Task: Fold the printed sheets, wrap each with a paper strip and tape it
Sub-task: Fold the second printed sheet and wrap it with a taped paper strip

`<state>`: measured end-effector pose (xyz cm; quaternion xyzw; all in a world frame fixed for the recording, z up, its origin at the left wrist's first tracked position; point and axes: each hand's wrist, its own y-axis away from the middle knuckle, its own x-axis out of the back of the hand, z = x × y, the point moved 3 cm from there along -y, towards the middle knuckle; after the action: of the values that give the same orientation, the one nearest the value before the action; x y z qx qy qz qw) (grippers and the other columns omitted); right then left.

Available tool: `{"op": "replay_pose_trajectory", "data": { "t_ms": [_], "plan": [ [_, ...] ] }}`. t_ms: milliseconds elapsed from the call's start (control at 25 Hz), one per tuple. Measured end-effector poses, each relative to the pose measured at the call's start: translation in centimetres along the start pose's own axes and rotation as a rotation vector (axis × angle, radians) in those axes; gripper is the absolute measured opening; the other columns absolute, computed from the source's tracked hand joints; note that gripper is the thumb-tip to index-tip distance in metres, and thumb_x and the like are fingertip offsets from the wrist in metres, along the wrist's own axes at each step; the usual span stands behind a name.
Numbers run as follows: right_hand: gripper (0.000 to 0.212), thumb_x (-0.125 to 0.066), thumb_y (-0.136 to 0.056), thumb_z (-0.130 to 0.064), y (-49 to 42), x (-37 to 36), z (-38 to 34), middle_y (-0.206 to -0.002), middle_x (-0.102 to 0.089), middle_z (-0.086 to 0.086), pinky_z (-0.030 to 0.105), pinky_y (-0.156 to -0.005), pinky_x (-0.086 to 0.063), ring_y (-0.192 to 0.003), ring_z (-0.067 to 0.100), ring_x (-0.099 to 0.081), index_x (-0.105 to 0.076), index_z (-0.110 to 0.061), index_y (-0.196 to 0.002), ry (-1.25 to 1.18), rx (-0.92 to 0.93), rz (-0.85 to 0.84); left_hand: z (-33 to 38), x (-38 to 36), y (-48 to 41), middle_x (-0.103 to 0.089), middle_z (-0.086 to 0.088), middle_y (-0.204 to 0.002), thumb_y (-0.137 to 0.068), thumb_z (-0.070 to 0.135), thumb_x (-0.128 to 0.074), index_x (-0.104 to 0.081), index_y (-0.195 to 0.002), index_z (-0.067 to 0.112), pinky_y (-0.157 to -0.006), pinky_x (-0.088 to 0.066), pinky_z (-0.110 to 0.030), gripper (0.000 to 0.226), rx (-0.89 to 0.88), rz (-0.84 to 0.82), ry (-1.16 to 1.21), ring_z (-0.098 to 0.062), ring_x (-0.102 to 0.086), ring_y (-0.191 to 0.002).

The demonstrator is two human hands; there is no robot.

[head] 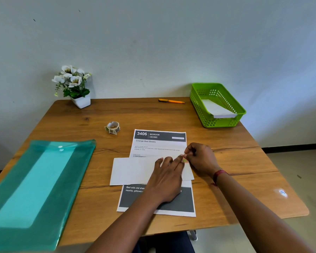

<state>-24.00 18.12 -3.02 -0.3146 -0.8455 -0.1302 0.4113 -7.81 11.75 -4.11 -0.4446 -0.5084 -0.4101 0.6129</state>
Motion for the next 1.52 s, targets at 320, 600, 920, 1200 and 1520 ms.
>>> {"op": "replay_pose_trajectory", "data": {
  "t_ms": [320, 600, 920, 1200, 1520],
  "plan": [
    [0.019, -0.065, -0.09, -0.005, 3.3, -0.3, 0.1, -0.094, -0.062, 0.003, 0.026, -0.064, -0.046, -0.076, 0.016, -0.058, -0.078, -0.014, -0.101, 0.058, 0.156, 0.21, -0.1, -0.2, -0.1, -0.028, -0.002, -0.161, -0.099, 0.028, -0.033, -0.035, -0.146, 0.017, -0.11, -0.026, -0.047, 0.049, 0.014, -0.008, 0.015, -0.027, -0.033, -0.133],
    [0.012, -0.076, -0.082, -0.003, 5.6, -1.0, -0.3, -0.091, -0.062, 0.007, 0.026, -0.058, -0.048, -0.075, 0.022, -0.061, -0.079, -0.011, -0.091, 0.264, 0.354, 0.263, -0.1, -0.3, 0.0, -0.034, -0.001, -0.159, -0.1, 0.029, -0.033, -0.041, -0.143, 0.018, -0.109, -0.03, -0.046, 0.046, 0.017, 0.038, 0.029, -0.025, -0.037, -0.131],
    [0.014, -0.069, -0.084, 0.003, 5.3, -1.2, -0.9, -0.09, -0.066, 0.006, 0.028, -0.061, -0.051, -0.074, 0.021, -0.063, -0.077, -0.008, -0.086, 0.196, 0.278, 0.276, -0.1, 0.0, 0.0, -0.041, 0.0, -0.154, -0.099, 0.025, -0.038, -0.043, -0.143, 0.018, -0.108, -0.033, -0.042, 0.045, -0.011, 0.086, 0.084, -0.024, -0.042, -0.126],
    [0.017, -0.066, -0.086, 0.007, 7.0, 0.7, -0.6, -0.095, -0.074, 0.007, 0.042, -0.068, -0.058, -0.081, 0.018, -0.067, -0.076, -0.005, -0.092, -0.124, 0.154, 0.429, -4.2, 3.4, 2.4, -0.058, -0.003, -0.129, -0.095, 0.007, -0.054, -0.058, -0.126, 0.015, -0.097, -0.039, -0.016, 0.032, 0.305, 0.403, 0.57, -0.018, -0.05, -0.122],
    [0.023, -0.072, -0.084, -0.015, 11.0, -4.9, -8.7, -0.102, -0.074, -0.002, 0.03, -0.071, -0.056, -0.092, 0.021, -0.067, -0.076, -0.02, -0.106, 0.172, 0.381, 0.236, -15.0, 6.3, 5.7, -0.066, -0.002, -0.109, -0.091, 0.031, -0.058, -0.062, -0.111, 0.016, -0.076, -0.052, -0.037, 0.025, 0.85, 0.124, 0.271, -0.024, -0.06, -0.098]
  ]
}}
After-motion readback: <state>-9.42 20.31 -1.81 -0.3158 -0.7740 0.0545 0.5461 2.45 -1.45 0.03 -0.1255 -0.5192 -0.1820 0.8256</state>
